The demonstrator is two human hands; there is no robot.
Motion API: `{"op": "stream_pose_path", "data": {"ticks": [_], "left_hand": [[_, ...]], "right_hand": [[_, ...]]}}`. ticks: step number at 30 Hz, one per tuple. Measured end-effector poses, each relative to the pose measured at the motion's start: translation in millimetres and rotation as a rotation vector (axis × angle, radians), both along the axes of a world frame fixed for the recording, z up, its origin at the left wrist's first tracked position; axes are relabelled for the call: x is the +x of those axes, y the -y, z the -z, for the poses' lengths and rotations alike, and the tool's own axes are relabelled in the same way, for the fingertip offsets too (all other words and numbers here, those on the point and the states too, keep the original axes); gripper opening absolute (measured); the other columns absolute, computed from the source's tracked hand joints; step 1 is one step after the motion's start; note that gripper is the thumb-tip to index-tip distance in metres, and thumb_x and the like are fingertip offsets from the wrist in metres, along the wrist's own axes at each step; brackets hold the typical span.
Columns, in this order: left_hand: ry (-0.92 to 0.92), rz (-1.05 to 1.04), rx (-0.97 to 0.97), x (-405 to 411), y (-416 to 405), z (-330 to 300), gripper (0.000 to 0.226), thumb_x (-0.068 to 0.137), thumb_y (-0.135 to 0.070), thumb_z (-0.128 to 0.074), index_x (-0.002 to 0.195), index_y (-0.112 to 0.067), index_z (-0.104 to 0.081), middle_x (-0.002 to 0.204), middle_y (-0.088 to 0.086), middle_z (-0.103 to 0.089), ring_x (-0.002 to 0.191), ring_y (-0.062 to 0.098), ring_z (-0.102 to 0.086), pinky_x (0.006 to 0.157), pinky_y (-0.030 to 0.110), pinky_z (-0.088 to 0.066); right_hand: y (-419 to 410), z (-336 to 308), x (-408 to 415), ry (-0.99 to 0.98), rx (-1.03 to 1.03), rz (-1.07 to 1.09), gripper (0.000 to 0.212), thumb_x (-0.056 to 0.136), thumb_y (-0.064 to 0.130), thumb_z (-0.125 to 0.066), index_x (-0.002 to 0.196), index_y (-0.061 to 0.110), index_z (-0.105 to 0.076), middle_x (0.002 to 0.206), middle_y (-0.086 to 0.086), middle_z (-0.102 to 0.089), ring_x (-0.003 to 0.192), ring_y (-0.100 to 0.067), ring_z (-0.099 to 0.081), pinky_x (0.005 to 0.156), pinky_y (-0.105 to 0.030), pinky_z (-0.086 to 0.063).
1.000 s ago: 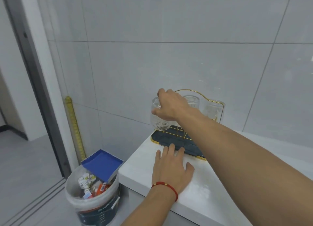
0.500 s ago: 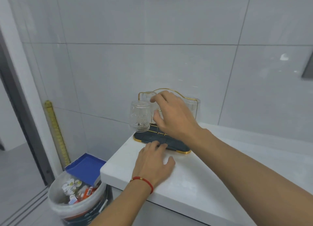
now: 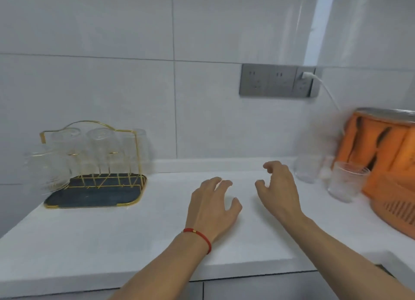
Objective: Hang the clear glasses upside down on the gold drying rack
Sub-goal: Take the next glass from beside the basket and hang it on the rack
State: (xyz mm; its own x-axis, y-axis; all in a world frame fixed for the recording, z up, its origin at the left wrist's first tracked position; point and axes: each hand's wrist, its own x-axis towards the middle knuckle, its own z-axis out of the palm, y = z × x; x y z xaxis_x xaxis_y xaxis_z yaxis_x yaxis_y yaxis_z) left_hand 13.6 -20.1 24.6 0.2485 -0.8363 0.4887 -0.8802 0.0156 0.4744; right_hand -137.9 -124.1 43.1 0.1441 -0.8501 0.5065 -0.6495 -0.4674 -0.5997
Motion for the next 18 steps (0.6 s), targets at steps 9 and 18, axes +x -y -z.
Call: {"op": "stream_pose_path", "data": {"ticks": [9,18], "left_hand": [[0.112,0.017,0.134,-43.0,55.7,23.3,0.060,0.098,-0.049,-0.034,0.156,-0.033,-0.023,0.167,0.002,-0.020,0.154,0.021,-0.008,0.126,0.046,-0.006],[0.104,0.063,0.128,-45.3,58.9,27.3,0.060,0.097,-0.049,-0.036,0.155,-0.034,-0.025,0.164,-0.003,-0.026,0.152,0.017,-0.014,0.125,0.042,-0.013]], "right_hand": [[40.9,26.2,-114.5,0.284,0.117,0.490,0.048,0.083,0.008,-0.074,0.127,0.004,-0.055,0.131,-0.021,-0.053,0.120,-0.039,-0.050,0.102,-0.048,-0.046],[105.1,23.3,-124.9,0.420,0.350,0.693,0.106,0.085,0.030,-0.082,0.159,-0.005,-0.014,0.160,-0.031,-0.032,0.147,-0.049,-0.030,0.121,-0.052,-0.023]]}}
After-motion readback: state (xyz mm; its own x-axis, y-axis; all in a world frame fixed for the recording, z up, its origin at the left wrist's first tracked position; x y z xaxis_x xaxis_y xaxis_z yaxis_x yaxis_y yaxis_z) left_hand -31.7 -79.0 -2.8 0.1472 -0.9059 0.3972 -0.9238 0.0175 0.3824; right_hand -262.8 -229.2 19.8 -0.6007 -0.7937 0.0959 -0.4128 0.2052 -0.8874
